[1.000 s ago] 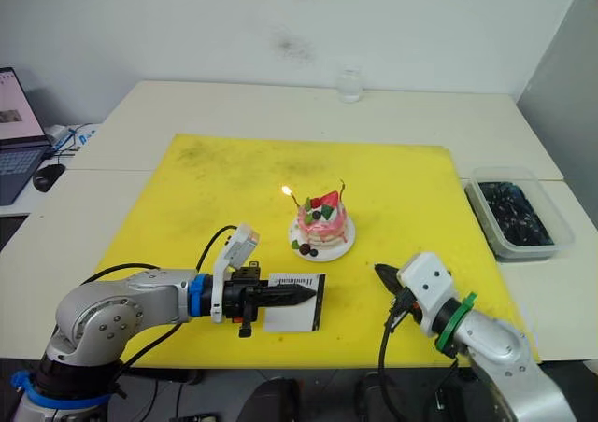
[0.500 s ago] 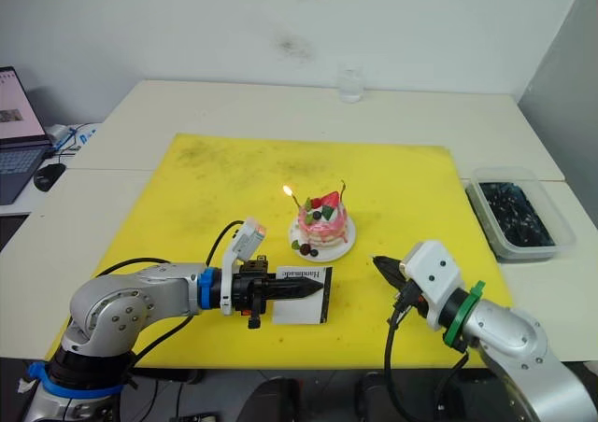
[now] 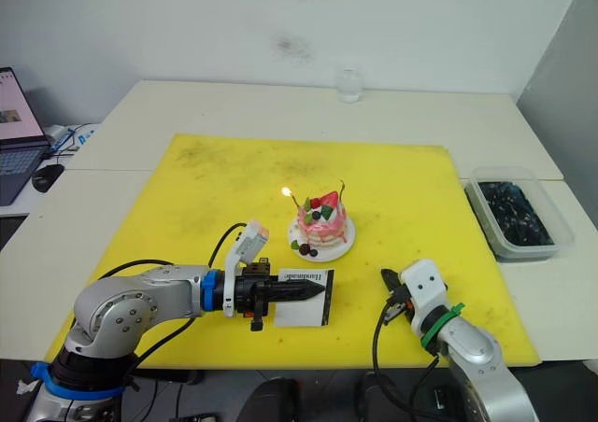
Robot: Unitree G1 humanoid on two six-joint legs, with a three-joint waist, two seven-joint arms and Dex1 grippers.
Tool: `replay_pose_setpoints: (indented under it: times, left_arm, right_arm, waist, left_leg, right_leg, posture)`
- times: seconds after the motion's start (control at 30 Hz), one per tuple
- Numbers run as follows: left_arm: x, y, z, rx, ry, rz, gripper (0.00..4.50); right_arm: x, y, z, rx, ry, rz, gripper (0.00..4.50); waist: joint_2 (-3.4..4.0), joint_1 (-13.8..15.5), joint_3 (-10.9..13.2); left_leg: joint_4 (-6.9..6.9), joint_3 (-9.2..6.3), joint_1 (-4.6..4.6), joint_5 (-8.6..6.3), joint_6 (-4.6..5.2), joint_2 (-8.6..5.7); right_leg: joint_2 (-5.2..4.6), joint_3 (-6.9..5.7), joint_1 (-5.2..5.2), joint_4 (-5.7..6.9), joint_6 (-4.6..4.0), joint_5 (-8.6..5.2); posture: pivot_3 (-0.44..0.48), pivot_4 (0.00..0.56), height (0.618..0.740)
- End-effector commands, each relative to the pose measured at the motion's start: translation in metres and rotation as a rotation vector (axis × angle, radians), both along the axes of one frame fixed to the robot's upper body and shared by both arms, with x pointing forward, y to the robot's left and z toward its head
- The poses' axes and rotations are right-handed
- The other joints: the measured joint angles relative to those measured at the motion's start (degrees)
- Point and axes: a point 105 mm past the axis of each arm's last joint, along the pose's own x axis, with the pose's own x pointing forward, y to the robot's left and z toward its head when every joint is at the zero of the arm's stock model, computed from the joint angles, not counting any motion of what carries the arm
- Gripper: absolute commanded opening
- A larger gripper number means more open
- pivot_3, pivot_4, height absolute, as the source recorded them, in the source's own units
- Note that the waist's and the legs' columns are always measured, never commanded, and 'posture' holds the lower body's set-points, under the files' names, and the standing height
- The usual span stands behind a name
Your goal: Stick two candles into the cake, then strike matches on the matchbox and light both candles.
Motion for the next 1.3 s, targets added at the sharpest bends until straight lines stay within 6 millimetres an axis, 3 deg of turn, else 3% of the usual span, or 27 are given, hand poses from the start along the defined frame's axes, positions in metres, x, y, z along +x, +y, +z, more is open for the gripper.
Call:
replay_pose_setpoints:
  times: [0.03,1.17,1.27,1.3]
  left_arm:
    - [-0.001,0.001,0.004,-0.007,-0.022,-0.008,0.00]
    - [-0.001,0.002,0.003,0.002,-0.020,-0.008,0.00]
    - [-0.001,0.002,0.003,0.002,-0.019,-0.008,0.00]
    - [-0.001,0.002,0.003,0.002,-0.019,-0.008,0.00]
  right_arm:
    - [0.000,0.001,0.004,0.004,-0.026,0.002,0.97]
    - [-0.002,0.004,-0.006,0.088,0.008,-0.058,0.97]
    - [-0.002,0.004,-0.006,0.097,0.010,-0.054,0.07]
    - [-0.003,0.005,-0.006,0.100,0.011,-0.052,0.03]
  waist:
    - [0.00,0.0,0.0]
    - [0.01,0.0,0.0]
    - [0.01,0.0,0.0]
    - [0.00,0.0,0.0]
  left_leg:
    - [0.00,0.00,0.00,0.00,0.00,0.00]
    - [-0.01,0.00,0.02,0.00,0.00,0.02]
    - [-0.01,0.00,0.02,0.00,0.00,0.03]
    - [-0.01,0.00,0.02,0.00,0.00,0.03]
  right_leg:
    - [0.00,0.00,0.00,0.00,0.00,0.00]
    - [0.00,0.00,0.00,0.02,-0.01,0.00]
    - [0.00,0.00,0.01,0.02,-0.01,0.00]
    - [0.00,0.00,0.01,0.02,-0.01,0.00]
  posture:
    - [0.000,0.150,0.740]
    - [0.000,0.150,0.740]
    - [0.000,0.150,0.740]
    - [0.000,0.150,0.740]
